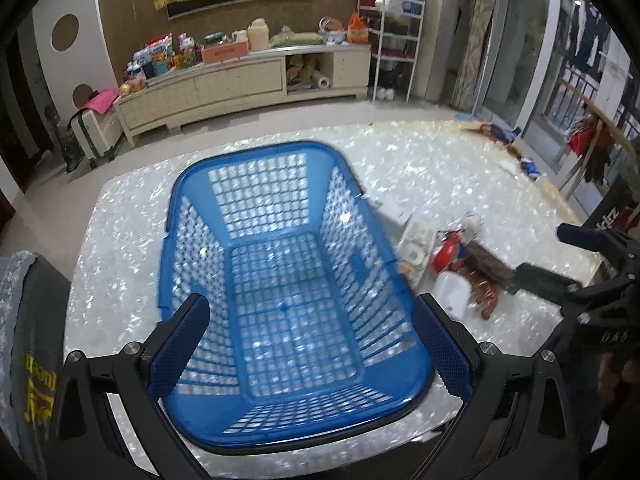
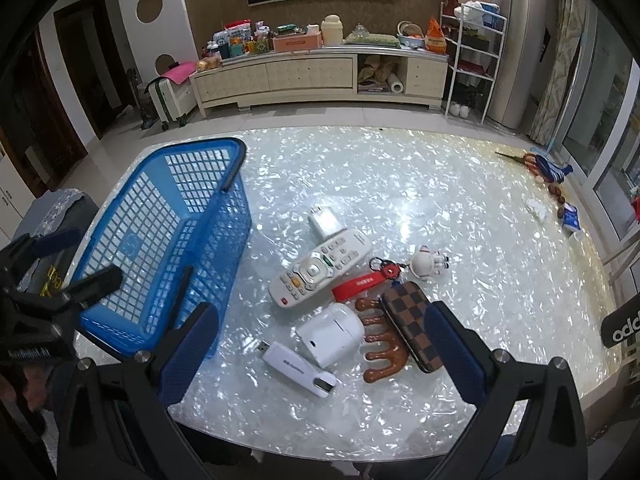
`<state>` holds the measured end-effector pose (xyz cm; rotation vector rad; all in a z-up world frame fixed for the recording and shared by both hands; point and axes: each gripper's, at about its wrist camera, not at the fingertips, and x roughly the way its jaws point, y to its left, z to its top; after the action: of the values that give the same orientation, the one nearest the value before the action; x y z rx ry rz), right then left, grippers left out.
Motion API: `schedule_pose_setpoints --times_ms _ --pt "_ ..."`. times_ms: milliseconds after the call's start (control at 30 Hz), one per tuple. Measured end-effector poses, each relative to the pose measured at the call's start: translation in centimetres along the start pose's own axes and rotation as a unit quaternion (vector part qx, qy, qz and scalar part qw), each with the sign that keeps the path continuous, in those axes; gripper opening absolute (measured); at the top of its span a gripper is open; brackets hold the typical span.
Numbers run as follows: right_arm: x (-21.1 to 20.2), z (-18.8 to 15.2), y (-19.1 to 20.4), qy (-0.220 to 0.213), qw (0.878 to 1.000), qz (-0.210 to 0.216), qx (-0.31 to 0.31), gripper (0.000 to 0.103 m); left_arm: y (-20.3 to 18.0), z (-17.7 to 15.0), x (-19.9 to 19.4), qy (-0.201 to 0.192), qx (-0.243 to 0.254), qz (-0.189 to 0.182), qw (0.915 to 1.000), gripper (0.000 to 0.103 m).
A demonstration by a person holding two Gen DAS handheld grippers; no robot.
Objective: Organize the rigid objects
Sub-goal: 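Grasp the blue basket rim with the left gripper while the right tool approaches the pouch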
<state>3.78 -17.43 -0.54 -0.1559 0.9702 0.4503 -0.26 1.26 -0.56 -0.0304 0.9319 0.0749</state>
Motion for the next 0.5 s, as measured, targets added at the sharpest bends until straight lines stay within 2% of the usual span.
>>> schedule_pose_setpoints --times_ms 133,300,500 --pt "0.8 -0.5 -1.4 0.012 1.000 0.001 0.016 0.103 2.0 0.2 0.5 0.027 -0.007 0.021 0.9994 0.101" --pt "1.4 -0.9 -2.7 0.023 0.999 -0.003 0.026 0.103 4.0 0.2 0.7 0.047 -0.017 0.016 0.9986 0.101" --pt "2.0 -1.4 -4.3 0.038 0.999 -0.016 0.028 0.103 6.1 0.5 2.4 0.092 -0.006 0.031 0.9952 0.100"
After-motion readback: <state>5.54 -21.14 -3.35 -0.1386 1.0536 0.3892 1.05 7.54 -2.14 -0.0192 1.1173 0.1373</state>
